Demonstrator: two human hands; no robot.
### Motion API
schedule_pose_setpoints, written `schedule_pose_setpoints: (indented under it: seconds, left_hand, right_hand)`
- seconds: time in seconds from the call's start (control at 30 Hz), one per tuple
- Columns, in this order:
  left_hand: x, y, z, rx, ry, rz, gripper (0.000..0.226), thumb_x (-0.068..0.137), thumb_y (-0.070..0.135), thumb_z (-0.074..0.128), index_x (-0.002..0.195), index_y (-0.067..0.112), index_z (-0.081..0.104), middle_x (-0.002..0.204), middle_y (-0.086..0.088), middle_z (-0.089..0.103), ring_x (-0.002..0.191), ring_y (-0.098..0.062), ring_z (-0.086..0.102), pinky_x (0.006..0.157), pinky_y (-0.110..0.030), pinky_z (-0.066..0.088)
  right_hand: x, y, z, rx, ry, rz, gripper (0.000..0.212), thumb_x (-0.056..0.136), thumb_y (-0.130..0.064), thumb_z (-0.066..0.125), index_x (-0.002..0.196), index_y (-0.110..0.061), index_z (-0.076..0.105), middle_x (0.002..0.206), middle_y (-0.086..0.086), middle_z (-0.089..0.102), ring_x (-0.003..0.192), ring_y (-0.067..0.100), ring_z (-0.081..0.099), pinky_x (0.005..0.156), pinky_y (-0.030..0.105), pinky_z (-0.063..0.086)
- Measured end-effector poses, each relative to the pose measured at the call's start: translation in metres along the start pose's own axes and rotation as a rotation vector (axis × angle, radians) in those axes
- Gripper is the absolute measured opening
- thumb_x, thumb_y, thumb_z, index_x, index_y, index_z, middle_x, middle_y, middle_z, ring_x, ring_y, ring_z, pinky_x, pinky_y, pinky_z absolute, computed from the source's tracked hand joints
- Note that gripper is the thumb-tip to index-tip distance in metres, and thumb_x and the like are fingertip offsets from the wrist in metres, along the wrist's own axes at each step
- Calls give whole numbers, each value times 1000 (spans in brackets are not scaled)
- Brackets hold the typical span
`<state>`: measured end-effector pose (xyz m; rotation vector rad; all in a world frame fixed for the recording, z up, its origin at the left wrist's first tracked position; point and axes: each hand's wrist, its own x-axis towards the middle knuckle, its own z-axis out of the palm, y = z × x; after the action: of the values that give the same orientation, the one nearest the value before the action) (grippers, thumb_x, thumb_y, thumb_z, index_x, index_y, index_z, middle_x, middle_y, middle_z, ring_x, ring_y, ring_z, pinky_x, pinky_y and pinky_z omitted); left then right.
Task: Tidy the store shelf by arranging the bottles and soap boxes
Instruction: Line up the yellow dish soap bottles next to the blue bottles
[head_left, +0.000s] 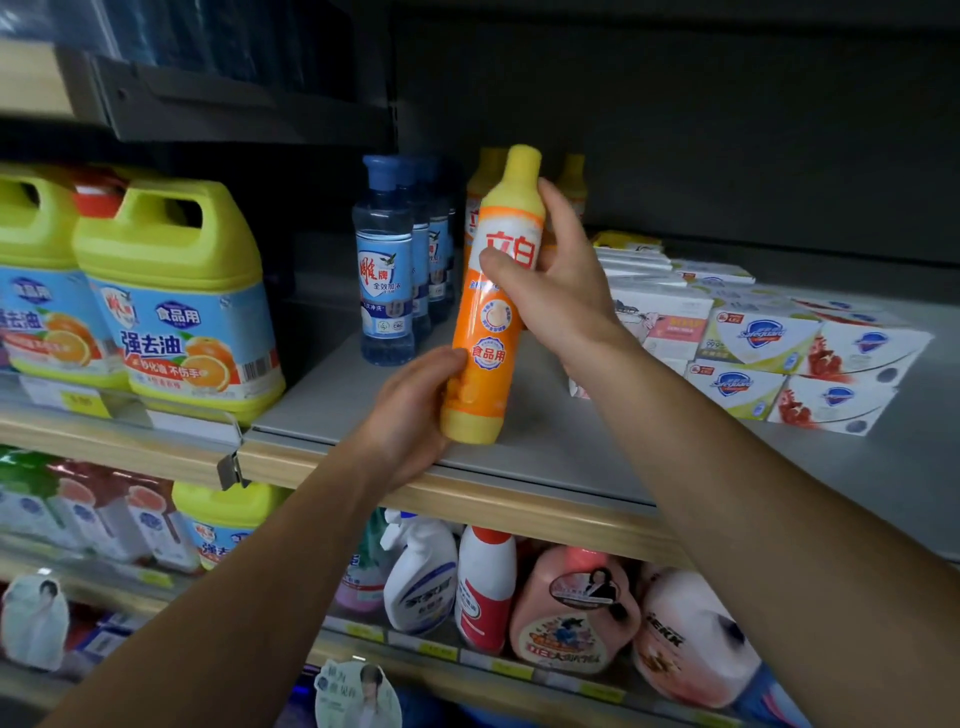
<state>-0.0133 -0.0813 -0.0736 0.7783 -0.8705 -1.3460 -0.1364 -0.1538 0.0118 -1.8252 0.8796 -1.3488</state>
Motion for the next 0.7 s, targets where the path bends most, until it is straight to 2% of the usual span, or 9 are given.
schedule_pose_setpoints:
  seconds: [0.1, 0.13, 0.2, 0.3, 0.37, 0.47, 0.5, 0.6, 0.7]
  left_hand:
    - [1, -5, 5, 267, 102, 197, 27, 87, 25, 58, 110, 13, 64, 108, -4, 72, 103, -19, 65, 91, -35, 53]
    - [0, -5, 6, 437, 106, 252, 17, 93, 23, 56, 106, 19, 66, 101, 6, 74, 98, -10, 67, 87, -26, 53]
    - [1, -4, 1, 804, 113, 321, 15, 98, 21, 54, 105, 25, 66, 95, 16, 72, 90, 2, 65, 81, -16, 50]
    - [-2, 6, -16, 1265, 197, 298, 27, 95, 29, 57, 121, 26, 62, 114, 10, 68, 97, -4, 62, 88, -24, 46]
    - [-5, 16, -36, 1476, 287, 245, 36, 92, 35, 58, 127, 25, 60, 120, 3, 66, 102, -14, 63, 88, -26, 44]
    - [-14, 26, -60, 1668, 351, 150, 40, 90, 40, 59, 126, 23, 61, 120, -6, 67, 109, -28, 61, 89, -32, 45]
    - [-16, 26, -64, 1708, 343, 140, 38, 90, 40, 58, 123, 22, 63, 118, -7, 67, 107, -29, 61, 88, -33, 46]
    - [-16, 19, -65, 1772, 301, 173, 31, 91, 43, 52, 106, 19, 66, 105, -7, 67, 103, -30, 59, 84, -36, 49]
    - [-14, 17, -64, 1778, 329, 197, 32, 90, 45, 51, 104, 20, 65, 105, -7, 67, 105, -29, 58, 86, -38, 49]
  right_hand:
    - [-10, -5, -2, -108, 8, -155, 79, 86, -34, 71, 148, -48, 24, 113, -27, 52, 90, -20, 56, 72, 16, 51]
    - [-14, -3, -3, -145, 5, -187, 80, 86, -34, 70, 149, -47, 22, 116, -26, 52, 90, -19, 56, 74, 17, 52]
    - [-20, 2, -2, -213, -3, -225, 82, 88, -33, 70, 151, -45, 18, 125, -19, 55, 96, -8, 59, 79, 22, 55]
    - [-23, 10, 0, -200, 6, -226, 83, 90, -31, 68, 152, -43, 16, 134, -12, 56, 106, 2, 61, 87, 29, 56]
    - [-24, 14, 1, -162, 26, -225, 82, 90, -32, 67, 151, -44, 14, 136, -12, 56, 107, 2, 61, 87, 28, 56]
    - [-32, 27, 7, -165, 8, -172, 79, 90, -36, 66, 150, -41, 15, 132, -14, 53, 100, -6, 58, 78, 7, 48]
    - [-38, 34, 8, -197, -25, -118, 76, 89, -38, 66, 149, -38, 18, 129, -15, 54, 98, -7, 57, 78, 7, 46]
    - [-59, 62, 10, -351, -104, 12, 70, 84, -37, 69, 142, -30, 30, 129, -6, 58, 102, 10, 59, 84, 27, 46]
    - [-67, 76, 13, -442, -123, 22, 65, 84, -34, 71, 136, -26, 34, 128, 0, 59, 99, 13, 58, 80, 24, 41]
